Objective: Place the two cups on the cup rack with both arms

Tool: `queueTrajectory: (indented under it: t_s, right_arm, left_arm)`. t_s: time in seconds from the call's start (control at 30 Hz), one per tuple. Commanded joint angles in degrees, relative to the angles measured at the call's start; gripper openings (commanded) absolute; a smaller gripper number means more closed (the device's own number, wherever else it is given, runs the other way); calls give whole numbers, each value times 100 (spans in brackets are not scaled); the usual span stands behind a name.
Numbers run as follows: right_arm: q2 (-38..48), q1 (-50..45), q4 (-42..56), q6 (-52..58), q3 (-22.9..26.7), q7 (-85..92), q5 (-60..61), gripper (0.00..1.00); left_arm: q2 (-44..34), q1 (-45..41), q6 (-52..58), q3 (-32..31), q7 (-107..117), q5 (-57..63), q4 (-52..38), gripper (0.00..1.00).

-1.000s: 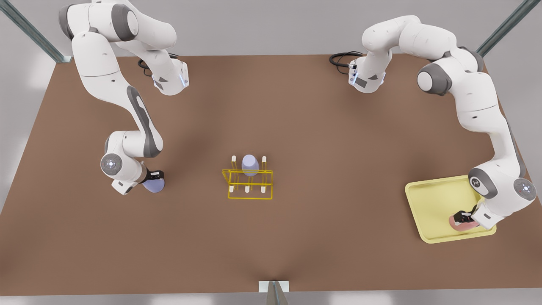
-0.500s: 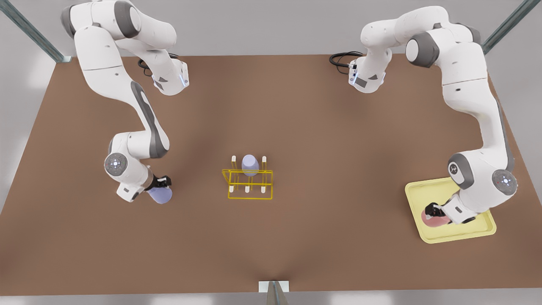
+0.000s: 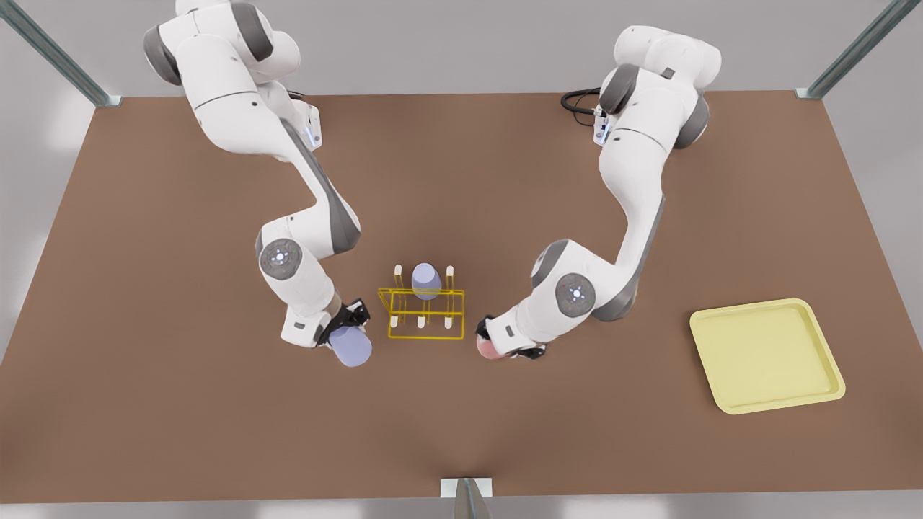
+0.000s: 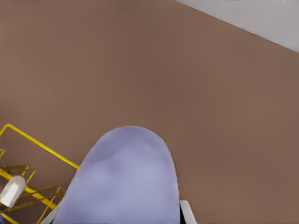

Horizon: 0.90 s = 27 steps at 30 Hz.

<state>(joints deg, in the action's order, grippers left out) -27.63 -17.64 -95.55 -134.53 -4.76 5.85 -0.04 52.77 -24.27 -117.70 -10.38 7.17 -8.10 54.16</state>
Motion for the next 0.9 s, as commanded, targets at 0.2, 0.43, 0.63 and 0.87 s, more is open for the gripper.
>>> queueTrajectory:
  t_s: [0.2, 0.43, 0.63, 0.87]
  right_arm:
    - [188, 33, 142, 129, -367, 22, 109, 83]
    - [320, 50, 159, 876, -526, 285, 408, 83]
    - [258, 59, 151, 1087, -605, 461, 663, 83]
    - [91, 6, 151, 1201, -614, 531, 663, 83]
  left_arm:
    - [50, -236, 107, 1, 3765, -1150, -125, 86]
    - [102, -272, 37, 18, 3765, -1141, -116, 86]
    - [129, -412, 45, 124, 3748, -1141, -116, 100]
    - [-2438, 1073, 4448, 1284, -1128, 1660, -107, 100]
